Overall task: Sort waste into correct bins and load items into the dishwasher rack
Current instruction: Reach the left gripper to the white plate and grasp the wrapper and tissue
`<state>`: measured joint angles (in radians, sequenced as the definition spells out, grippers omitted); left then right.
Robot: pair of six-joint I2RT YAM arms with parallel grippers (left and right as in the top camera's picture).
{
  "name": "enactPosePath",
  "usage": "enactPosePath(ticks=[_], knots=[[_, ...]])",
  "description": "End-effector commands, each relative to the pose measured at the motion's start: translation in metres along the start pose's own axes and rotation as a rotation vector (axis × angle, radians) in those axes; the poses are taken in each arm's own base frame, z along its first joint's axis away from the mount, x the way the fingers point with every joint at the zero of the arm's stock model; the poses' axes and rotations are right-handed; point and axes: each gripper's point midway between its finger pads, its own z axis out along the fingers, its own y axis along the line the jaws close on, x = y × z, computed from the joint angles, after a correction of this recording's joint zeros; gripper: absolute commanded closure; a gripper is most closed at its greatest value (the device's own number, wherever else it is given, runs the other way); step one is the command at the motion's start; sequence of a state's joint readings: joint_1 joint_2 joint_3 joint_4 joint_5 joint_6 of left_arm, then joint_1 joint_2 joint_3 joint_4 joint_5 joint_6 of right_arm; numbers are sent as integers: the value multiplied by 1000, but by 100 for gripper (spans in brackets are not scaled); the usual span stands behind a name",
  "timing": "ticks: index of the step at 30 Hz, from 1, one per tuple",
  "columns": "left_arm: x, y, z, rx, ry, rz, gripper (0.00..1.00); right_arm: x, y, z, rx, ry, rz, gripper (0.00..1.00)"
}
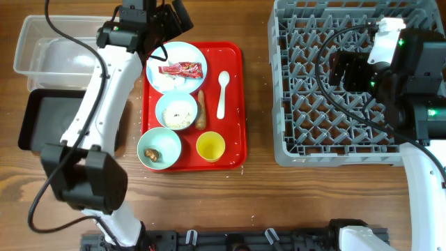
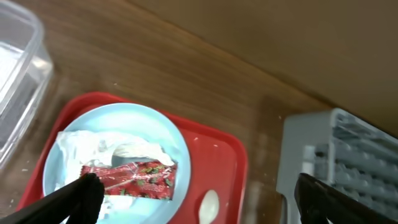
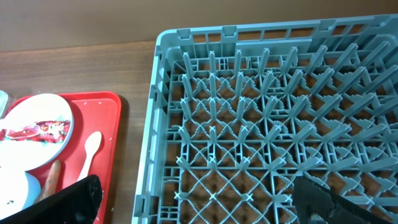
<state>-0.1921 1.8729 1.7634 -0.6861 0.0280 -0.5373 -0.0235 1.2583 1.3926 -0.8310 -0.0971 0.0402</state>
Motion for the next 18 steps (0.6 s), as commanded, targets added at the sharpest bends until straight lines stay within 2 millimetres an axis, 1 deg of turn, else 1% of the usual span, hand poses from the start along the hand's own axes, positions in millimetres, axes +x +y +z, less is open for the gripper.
enactPosePath(ticks=[1,3,6,9,10,13,18], knots=[[22,22,50,-114,50,-43,2,-6,1,-1,-13,-8,14,0],[35,29,70,-147,78,-47,2,-5,1,3,-12,1,15,0],[51,51,97,-259,73,-110,0,1,0,14,-11,35,20,0],[58,65,107,-326,67,-149,1,12,-2,27,-9,91,27,0],[62,73,110,-357,67,-174,1,16,-2,31,-8,111,29,0],[78,85,119,-408,102,-218,1,26,-4,43,-7,166,35,0],[92,95,127,-443,141,-210,0,35,-1,56,-31,209,40,0]])
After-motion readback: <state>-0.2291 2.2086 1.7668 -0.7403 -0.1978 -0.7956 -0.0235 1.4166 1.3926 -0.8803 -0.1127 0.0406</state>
